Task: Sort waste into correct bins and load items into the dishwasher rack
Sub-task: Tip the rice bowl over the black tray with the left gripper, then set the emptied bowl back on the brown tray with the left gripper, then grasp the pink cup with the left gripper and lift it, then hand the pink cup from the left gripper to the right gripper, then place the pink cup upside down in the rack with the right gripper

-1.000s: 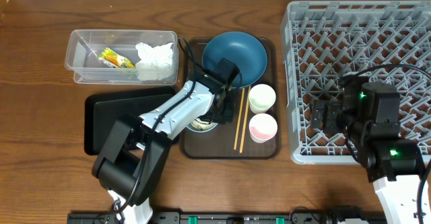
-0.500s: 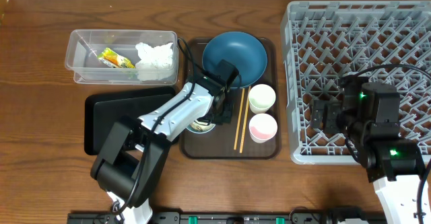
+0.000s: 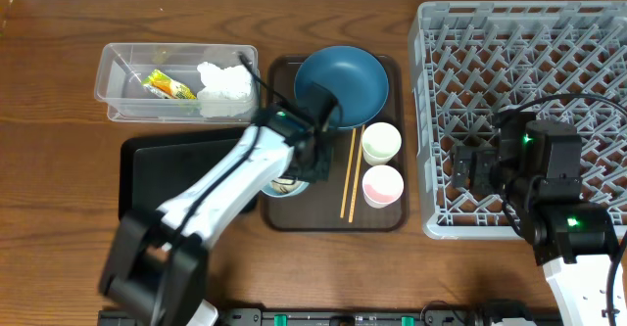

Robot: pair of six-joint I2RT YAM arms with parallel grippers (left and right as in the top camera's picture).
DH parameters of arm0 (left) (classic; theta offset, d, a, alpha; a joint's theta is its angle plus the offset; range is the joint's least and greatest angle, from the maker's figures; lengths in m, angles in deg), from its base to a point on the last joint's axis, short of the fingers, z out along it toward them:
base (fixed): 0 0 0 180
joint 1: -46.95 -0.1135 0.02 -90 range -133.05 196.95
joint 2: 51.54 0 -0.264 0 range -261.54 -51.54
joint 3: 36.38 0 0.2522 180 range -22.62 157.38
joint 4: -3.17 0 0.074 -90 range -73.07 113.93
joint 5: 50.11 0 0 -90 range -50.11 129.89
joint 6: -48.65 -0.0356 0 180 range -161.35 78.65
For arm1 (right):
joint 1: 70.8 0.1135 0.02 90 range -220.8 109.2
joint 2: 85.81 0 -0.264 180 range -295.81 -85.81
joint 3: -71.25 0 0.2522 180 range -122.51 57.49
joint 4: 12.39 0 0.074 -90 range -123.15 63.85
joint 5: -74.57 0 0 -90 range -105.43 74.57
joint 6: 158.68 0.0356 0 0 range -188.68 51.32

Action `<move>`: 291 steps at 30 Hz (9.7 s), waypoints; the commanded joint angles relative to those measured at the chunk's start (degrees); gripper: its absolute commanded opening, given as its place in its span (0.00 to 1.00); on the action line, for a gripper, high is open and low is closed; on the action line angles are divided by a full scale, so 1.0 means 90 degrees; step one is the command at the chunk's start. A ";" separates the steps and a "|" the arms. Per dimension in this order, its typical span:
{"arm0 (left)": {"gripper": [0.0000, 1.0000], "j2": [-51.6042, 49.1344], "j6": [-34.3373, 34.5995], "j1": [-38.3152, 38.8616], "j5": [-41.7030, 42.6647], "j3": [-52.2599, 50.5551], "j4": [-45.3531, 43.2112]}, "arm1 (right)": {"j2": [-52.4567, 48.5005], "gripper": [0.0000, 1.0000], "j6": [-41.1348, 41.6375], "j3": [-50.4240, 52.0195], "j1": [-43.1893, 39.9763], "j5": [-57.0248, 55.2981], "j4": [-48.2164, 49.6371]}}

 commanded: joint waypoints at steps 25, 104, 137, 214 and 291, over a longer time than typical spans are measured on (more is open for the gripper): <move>0.06 0.0563 -0.2941 -0.5231 0.6764 -0.0998 0.0228 | 0.0039 0.99 -0.0085 -0.0134 -0.0080 0.0024 -0.0012; 0.06 0.0624 -0.1248 -0.1103 0.1600 -0.1015 -0.1586 | 0.0039 0.99 -0.0083 -0.0134 -0.0080 0.0027 -0.0056; 0.42 0.0617 -0.1224 0.0697 0.1005 -0.0969 -0.2722 | 0.0039 0.99 -0.0083 -0.0134 -0.0080 0.0024 -0.0068; 0.06 -0.0175 -0.0415 -0.1766 0.8971 -0.0974 -0.3895 | -0.2164 0.74 -0.3007 -0.0107 0.1256 0.7036 0.2766; 0.43 0.1897 -0.1185 -0.3130 0.1122 -0.0974 -0.0996 | -0.3342 0.20 0.1311 -0.1977 -0.5863 0.0323 -0.0049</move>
